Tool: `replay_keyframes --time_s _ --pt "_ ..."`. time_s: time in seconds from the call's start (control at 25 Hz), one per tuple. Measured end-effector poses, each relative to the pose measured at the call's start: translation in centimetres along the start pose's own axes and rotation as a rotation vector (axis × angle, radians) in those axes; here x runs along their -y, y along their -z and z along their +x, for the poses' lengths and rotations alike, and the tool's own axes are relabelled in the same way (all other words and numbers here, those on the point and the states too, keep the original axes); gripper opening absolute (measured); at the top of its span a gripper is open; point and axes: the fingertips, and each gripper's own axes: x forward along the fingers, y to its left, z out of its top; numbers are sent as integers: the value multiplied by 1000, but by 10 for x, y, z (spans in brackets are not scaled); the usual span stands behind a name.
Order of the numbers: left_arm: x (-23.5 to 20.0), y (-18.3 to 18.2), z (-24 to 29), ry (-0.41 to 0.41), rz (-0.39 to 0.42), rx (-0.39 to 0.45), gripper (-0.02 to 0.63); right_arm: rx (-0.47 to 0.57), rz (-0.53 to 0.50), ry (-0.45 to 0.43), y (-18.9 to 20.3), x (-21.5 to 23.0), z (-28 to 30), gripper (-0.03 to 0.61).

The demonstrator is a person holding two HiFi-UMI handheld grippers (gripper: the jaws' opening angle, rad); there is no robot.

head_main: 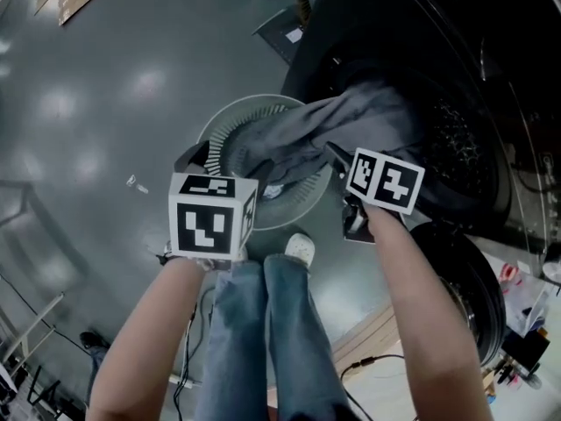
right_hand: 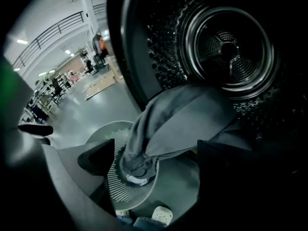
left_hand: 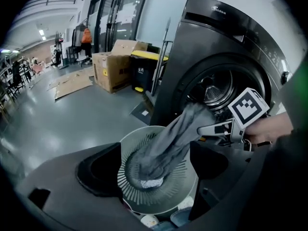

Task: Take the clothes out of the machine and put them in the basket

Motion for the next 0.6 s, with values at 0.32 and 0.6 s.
replay_keyframes --time_s 0.32,0.6 --pt "24 2 29 11 8 -31 426 24 -112 233 -25 82 14 531" --pt "58 -13 59 37 5 -19 425 -43 -129 185 -38 99 58 554"
